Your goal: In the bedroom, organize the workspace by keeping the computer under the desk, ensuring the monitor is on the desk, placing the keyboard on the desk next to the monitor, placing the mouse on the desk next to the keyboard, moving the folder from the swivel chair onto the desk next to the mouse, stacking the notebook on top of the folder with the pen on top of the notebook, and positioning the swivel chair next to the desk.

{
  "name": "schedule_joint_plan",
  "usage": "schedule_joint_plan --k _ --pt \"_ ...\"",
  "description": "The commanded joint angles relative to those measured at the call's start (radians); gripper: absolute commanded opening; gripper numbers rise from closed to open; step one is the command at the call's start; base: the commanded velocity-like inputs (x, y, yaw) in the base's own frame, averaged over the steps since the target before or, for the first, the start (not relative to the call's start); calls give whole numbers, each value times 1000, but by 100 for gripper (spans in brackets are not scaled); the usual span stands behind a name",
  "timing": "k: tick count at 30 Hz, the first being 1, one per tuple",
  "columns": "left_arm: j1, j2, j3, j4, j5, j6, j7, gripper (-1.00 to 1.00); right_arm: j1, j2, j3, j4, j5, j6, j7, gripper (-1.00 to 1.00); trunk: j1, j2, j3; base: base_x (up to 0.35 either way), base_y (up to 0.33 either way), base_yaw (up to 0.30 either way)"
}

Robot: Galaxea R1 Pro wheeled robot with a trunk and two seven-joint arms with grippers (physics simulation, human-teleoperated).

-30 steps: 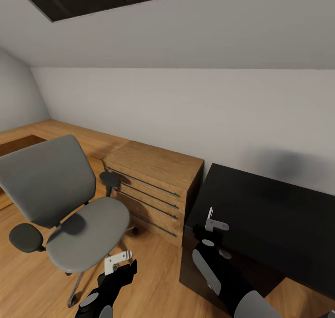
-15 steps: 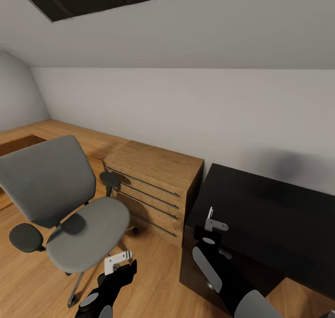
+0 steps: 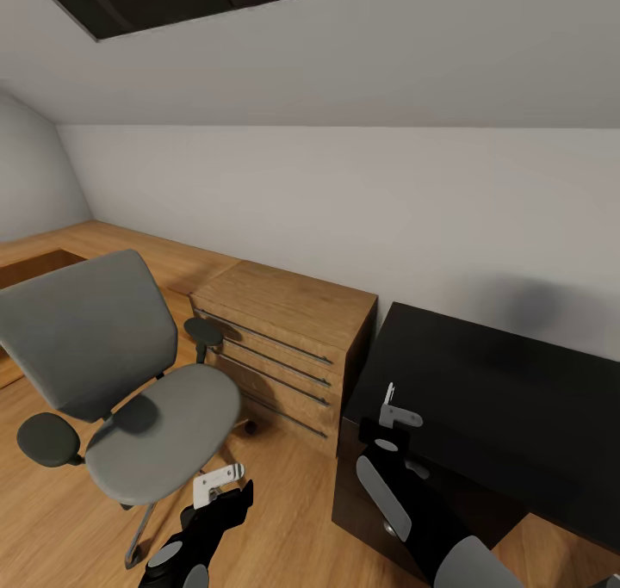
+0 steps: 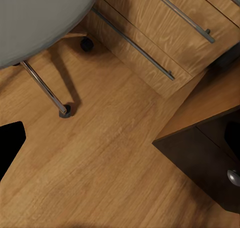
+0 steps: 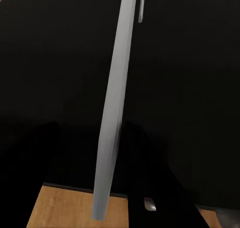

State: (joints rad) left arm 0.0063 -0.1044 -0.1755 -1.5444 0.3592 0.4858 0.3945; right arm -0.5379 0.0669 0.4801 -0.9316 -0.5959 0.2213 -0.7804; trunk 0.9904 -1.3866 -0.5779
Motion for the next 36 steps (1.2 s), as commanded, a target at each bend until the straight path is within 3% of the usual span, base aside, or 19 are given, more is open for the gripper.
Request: schedule_joint_plan --k 1,36 --pt "0 0 -1 -2 11 2 9 100 -1 -1 2 28 -9 13 -8 -100 0 0 -1 0 0 0" --pt "0 0 -1 -2 11 2 9 100 -1 -2 -13 13 -11 16 -10 -100 0 0 -1 0 0 0"
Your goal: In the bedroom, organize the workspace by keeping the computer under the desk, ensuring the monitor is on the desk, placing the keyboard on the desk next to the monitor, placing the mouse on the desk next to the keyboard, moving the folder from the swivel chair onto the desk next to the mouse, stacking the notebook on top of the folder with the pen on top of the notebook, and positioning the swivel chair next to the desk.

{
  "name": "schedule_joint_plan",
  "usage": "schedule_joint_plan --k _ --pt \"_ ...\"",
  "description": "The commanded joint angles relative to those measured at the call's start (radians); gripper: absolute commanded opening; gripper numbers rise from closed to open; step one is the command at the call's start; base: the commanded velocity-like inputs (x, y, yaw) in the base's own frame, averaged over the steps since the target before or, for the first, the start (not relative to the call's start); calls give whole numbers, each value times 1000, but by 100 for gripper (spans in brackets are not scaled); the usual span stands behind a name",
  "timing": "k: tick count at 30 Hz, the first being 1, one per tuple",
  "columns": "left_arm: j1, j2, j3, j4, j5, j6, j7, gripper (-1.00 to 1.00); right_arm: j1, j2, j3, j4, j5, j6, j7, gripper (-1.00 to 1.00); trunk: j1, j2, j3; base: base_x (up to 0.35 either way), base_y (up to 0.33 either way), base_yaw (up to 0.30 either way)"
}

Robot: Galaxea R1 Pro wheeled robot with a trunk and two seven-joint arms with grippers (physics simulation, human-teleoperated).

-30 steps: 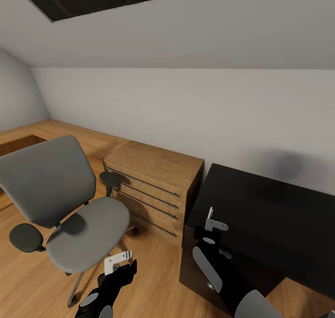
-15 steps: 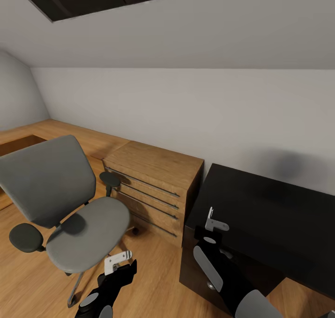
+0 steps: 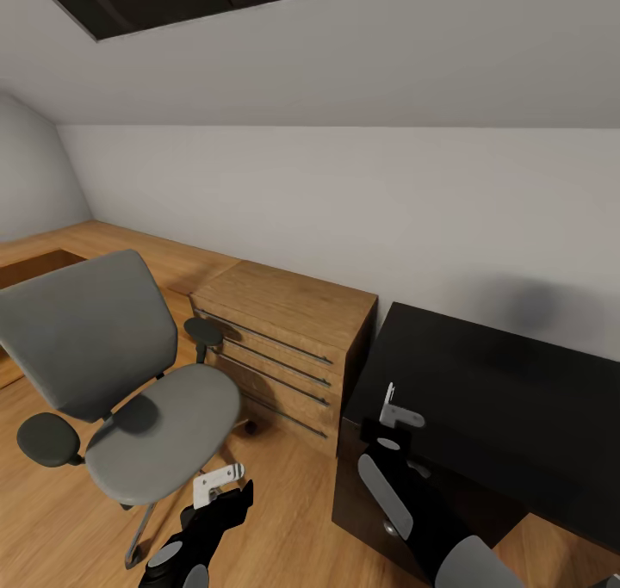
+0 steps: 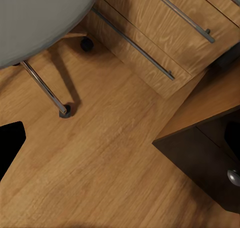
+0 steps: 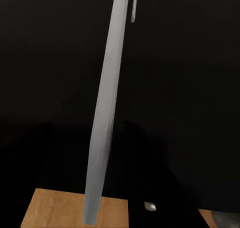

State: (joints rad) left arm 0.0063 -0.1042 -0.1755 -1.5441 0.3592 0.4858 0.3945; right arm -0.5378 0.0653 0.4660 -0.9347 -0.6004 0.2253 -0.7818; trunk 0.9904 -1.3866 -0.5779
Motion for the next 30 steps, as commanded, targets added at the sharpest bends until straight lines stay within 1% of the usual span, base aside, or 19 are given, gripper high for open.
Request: schedule_joint_plan --k 1,2,5,9,17,30 --pt "0 0 -1 -2 11 2 9 100 -1 -1 -2 16 -7 13 -8 -100 0 0 -1 0 0 0" --pt "0 0 -1 -2 11 2 9 100 -1 -1 -5 16 -7 13 -8 -100 0 0 -1 0 0 0" --pt "0 0 -1 -2 11 2 9 100 -1 1 -34 16 -8 20 -8 -100 0 0 -1 0 0 0" --pt "0 0 -1 -2 11 2 9 100 -1 2 -51 16 -8 39 -8 -100 0 0 -1 0 0 0" --pt "0 0 -1 -2 11 2 9 100 -1 2 -59 12 -7 50 -7 -100 0 0 -1 0 0 0" --pt "0 0 -1 -2 11 2 9 100 -1 2 -60 11 -7 51 -7 -100 0 0 -1 0 0 0"
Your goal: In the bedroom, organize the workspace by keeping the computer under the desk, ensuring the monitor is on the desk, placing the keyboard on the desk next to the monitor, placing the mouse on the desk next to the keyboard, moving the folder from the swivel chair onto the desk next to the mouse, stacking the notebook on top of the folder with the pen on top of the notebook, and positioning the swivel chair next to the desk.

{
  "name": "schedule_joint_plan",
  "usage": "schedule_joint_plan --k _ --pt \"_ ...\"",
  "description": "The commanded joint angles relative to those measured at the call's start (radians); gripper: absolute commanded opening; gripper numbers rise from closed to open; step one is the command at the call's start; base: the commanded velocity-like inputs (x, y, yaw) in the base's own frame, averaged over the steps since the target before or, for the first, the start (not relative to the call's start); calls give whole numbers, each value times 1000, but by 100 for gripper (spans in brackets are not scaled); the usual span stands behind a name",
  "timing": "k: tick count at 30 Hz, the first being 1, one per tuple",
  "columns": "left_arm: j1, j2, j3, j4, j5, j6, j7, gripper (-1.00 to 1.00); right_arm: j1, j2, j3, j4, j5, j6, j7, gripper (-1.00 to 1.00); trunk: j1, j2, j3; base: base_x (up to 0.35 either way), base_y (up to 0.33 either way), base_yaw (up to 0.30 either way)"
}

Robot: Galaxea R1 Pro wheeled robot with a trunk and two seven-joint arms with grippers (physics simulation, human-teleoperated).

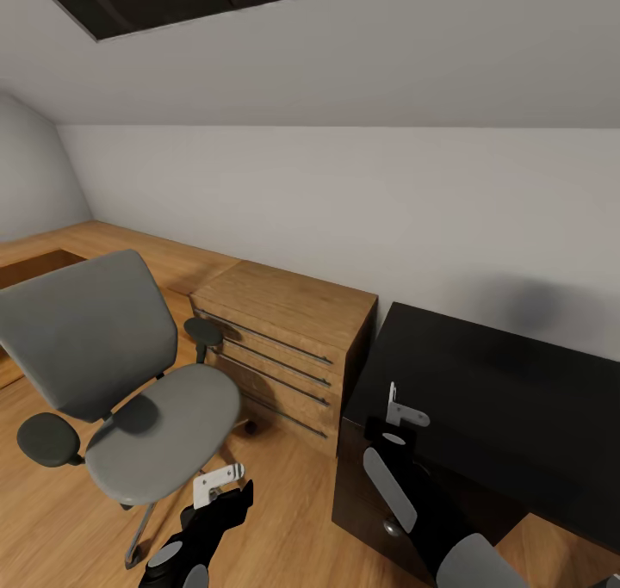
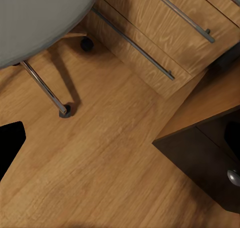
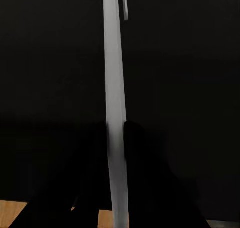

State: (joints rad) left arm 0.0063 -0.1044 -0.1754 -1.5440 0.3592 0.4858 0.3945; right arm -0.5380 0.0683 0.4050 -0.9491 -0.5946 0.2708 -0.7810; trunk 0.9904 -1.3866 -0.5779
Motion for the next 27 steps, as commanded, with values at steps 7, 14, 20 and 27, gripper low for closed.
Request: schedule_joint_plan --k 7,14,20,27 --pt "0 0 -1 -2 11 2 9 100 0 -1 2 26 -13 5 -8 -100 0 0 -1 0 0 0" --pt "0 0 -1 -2 11 1 9 100 0 -1 2 26 -13 5 -8 -100 0 0 -1 0 0 0" --pt "0 0 -1 -1 11 -1 9 100 0 -1 1 24 -13 4 -9 -100 -11 21 8 0 0 0" --pt "0 0 -4 50 8 -1 10 100 3 -42 0 -169 -10 19 -15 -100 -38 70 30 0 0 0"
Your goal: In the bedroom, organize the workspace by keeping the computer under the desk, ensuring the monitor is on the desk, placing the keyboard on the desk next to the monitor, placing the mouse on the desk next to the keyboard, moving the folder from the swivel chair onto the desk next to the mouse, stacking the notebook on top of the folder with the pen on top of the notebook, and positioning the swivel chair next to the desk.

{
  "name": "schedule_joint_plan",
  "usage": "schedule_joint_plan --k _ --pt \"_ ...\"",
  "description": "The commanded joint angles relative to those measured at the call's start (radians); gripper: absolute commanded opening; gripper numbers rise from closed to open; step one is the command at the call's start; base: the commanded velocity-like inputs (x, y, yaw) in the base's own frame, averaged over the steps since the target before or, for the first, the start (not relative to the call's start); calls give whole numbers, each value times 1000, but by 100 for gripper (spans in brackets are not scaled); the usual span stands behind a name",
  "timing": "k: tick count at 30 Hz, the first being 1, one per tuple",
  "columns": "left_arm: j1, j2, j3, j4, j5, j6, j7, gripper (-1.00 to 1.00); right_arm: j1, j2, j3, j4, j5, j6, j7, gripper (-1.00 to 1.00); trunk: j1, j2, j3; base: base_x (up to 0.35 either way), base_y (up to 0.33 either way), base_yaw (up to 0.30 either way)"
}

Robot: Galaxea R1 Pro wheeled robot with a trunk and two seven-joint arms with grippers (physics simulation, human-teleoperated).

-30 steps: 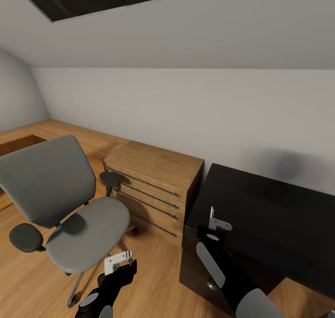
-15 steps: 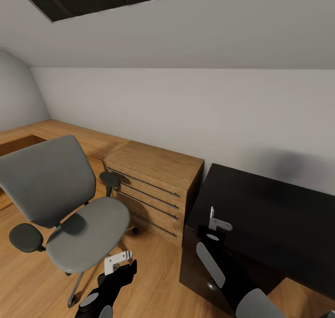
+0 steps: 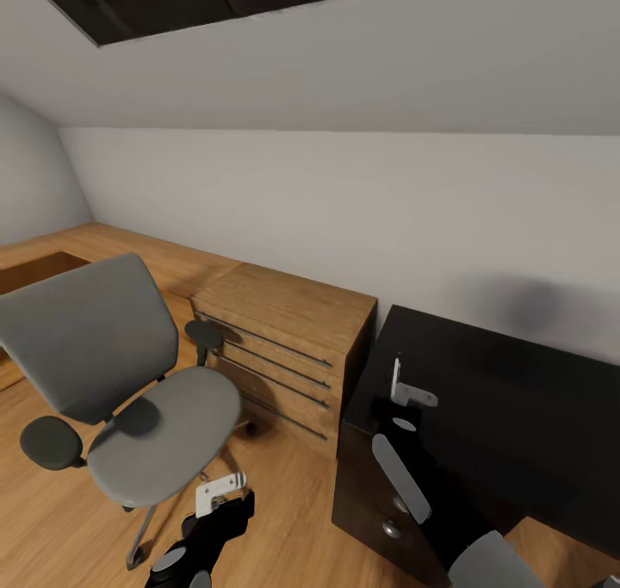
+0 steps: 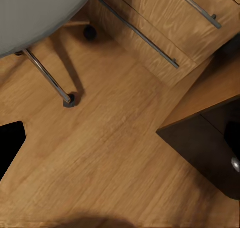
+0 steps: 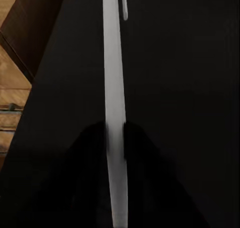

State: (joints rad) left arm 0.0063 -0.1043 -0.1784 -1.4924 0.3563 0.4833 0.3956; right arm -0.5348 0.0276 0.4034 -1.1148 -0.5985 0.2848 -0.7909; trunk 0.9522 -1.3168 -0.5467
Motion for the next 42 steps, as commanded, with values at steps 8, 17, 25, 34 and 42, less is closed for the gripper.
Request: schedule_joint_plan --k 8,17,25,34,42 --pt "0 1 2 126 9 1 8 100 8 -73 -3 -207 -34 105 -8 -100 -31 56 24 0 0 0" --pt "0 2 -2 257 7 -4 5 100 65 -116 -3 -361 -83 122 -34 -100 -65 119 53 0 0 0" --pt "0 24 0 407 4 -16 1 100 84 -117 -3 -396 -87 117 -36 -100 -96 175 78 0 0 0" --pt "0 41 -1 571 -23 -187 0 100 87 -117 -5 -394 -87 92 -37 -100 -130 238 107 0 0 -49" --pt "-31 41 -1 764 -24 -195 -1 100 87 -115 -9 -389 -88 84 -58 -100 -161 294 131 0 0 -206"
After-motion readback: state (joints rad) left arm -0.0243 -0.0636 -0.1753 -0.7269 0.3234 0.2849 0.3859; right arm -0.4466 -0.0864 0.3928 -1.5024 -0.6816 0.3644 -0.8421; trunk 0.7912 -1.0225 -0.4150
